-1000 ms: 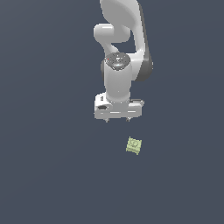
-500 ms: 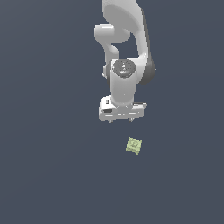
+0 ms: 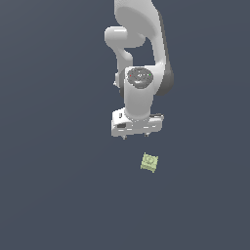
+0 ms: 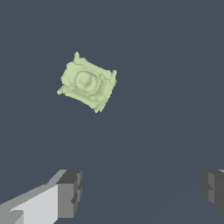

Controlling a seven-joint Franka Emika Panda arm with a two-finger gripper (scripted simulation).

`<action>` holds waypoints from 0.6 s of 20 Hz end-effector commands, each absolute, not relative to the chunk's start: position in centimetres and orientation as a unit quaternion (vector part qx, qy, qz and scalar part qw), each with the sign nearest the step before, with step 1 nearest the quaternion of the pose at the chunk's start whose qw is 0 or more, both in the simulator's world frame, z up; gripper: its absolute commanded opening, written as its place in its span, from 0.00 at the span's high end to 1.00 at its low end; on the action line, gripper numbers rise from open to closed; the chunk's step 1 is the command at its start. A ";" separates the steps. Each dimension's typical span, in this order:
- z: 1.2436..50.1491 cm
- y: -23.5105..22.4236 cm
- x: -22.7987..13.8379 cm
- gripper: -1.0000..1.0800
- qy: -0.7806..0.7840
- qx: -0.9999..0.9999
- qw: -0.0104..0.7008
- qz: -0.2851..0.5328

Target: Pick up the object and move it to a goal position.

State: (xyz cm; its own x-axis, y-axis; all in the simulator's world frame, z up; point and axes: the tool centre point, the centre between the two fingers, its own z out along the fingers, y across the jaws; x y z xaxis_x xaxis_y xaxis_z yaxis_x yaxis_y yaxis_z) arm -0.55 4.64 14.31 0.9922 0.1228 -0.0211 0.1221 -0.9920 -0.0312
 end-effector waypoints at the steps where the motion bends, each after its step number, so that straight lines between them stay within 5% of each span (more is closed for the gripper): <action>1: 14.2 4.8 -0.3 0.04 -0.079 -0.997 0.014 0.011; 12: 13.0 6.5 1.7 0.04 -0.215 -0.977 0.008 0.010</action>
